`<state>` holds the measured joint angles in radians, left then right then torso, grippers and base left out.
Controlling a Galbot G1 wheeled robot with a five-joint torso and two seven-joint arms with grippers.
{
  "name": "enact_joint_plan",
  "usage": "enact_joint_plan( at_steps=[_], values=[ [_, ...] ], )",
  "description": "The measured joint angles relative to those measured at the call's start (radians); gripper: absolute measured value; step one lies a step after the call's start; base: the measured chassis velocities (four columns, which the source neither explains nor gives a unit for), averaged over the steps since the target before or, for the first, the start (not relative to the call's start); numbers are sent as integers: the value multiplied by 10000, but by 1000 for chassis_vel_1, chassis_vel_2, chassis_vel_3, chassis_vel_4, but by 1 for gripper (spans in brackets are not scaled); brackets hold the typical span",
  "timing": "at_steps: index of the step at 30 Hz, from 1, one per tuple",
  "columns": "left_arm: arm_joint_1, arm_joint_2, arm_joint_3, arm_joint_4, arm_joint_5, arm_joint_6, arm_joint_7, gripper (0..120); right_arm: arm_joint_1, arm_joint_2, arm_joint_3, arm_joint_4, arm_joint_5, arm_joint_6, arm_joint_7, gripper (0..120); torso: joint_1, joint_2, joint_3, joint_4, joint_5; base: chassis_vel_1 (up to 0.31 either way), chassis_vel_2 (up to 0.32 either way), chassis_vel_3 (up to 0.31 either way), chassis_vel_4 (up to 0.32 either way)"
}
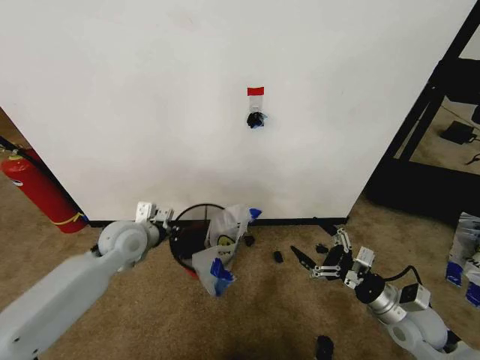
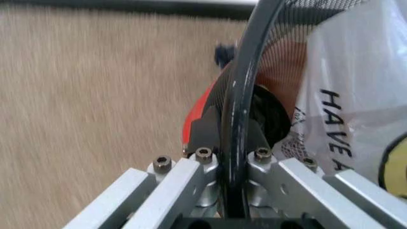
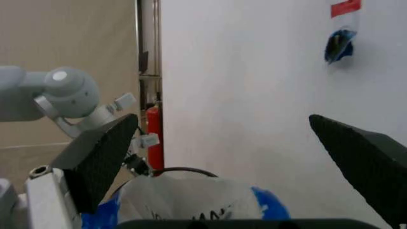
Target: Pick up the garbage bag from the wall and place it over the trash bin.
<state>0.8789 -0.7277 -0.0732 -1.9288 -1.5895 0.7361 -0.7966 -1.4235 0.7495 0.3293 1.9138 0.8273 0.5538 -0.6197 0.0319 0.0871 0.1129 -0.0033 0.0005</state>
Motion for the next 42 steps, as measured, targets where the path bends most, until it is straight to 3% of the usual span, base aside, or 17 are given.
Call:
enact_joint_plan(
  at_steps=[7,11,17,35,42],
  values=[
    [1295,-732,-678,-507,-265,-506,-938,0,189,54,-331,-26,-154,11,5,100,-1,0,0,3,-7,0,0,0,0],
    [2248,-1730,-1113,-635,47,-1453,-1911,0,189,5,-335,-134,-240,89,-35,100,0,0,0,-2,-7,0,0,0,0],
    [2917,-2846,-1564,-621,747,-2156,-2240,0,301,-38,-389,-351,-249,200,-130,100,0,-1,0,-2,-3,0,0,0,0],
    [3439,-3048,-940,-556,2316,-1906,-1193,0,734,-137,-777,-540,-289,227,-132,100,0,-1,0,2,-4,0,0,0,0],
    [3540,-3017,-957,-604,2487,-1854,-1081,25,655,-90,-724,-553,-360,256,-131,100,0,-2,1,1,-3,0,0,0,0]
  ],
)
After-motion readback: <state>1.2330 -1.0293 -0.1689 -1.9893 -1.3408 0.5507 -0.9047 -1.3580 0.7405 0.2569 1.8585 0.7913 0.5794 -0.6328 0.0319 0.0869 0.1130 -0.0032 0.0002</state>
